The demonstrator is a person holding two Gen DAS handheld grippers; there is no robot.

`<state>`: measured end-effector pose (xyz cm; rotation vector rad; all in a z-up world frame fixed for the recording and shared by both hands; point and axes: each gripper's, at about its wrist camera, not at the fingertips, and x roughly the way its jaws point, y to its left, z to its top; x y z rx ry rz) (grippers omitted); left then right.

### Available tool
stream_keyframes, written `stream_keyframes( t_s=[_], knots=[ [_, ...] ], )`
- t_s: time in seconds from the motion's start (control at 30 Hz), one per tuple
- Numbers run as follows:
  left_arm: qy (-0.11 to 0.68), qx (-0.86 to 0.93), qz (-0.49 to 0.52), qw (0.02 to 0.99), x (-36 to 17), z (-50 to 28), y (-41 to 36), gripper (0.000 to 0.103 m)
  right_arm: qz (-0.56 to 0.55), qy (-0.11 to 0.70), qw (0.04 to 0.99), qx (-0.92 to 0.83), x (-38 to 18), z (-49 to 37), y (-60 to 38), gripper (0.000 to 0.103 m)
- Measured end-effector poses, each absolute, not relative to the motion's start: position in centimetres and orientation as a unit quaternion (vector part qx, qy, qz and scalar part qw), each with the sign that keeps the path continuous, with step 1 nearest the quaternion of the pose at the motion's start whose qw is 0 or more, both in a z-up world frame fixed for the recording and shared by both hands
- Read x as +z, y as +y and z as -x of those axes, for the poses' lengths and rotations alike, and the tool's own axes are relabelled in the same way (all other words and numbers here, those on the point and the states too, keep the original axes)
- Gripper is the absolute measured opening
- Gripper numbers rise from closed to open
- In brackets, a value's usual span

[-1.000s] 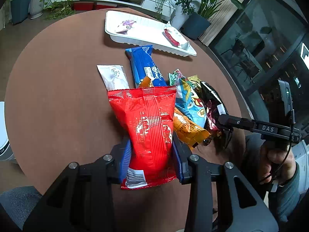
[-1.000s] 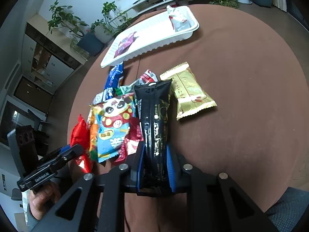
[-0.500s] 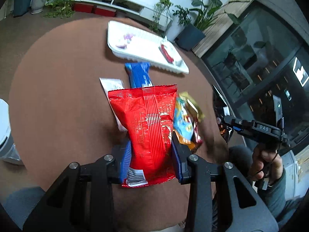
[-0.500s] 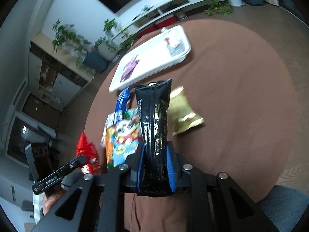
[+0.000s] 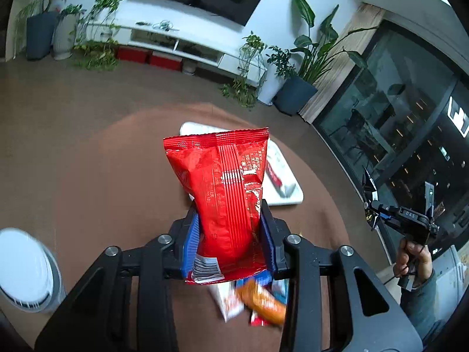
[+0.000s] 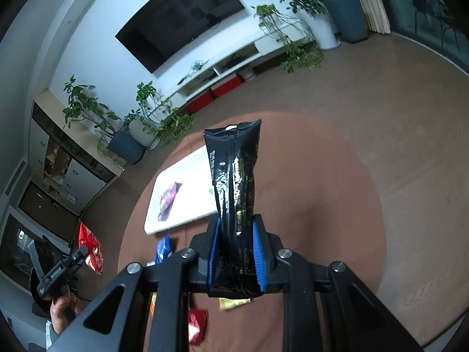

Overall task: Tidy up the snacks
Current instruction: 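Lift both bags over the white tray and release them inside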

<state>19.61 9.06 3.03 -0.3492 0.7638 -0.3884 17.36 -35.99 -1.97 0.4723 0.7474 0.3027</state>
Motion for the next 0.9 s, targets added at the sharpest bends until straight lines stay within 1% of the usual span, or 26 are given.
stream_keyframes(
  t_s=[0.13, 0.4, 0.53, 0.7, 0.9],
  knots=[
    [0.369, -0.195, 0.153, 0.896, 4.3, -23.7, 7.8, 0.034, -0.211, 0.357, 0.895, 0.164, -0.8, -19.7, -33.6, 0.023],
    [0.392, -0.218, 0.135, 0.883, 4.1, -31.8, 3.7, 0.034, -0.185, 0.361, 0.889, 0.21, 0.6, -25.2, -27.7, 0.023],
    [0.414, -0.22, 0.123, 0.875, 2.4, -35.6, 1.6, 0.034, -0.156, 0.379, 0.885, 0.221, 0.2, -28.2, -24.9, 0.023],
    [0.449, -0.216, 0.105, 0.861, -1.6, -38.7, -0.8, 0.034, -0.131, 0.413, 0.874, 0.221, -2.4, -32.5, -21.8, 0.023],
    [0.471, -0.209, 0.09, 0.852, -5.5, -41.0, -2.8, 0.034, -0.109, 0.451, 0.861, 0.209, -5.9, -35.5, -20.0, 0.023]
  ],
)
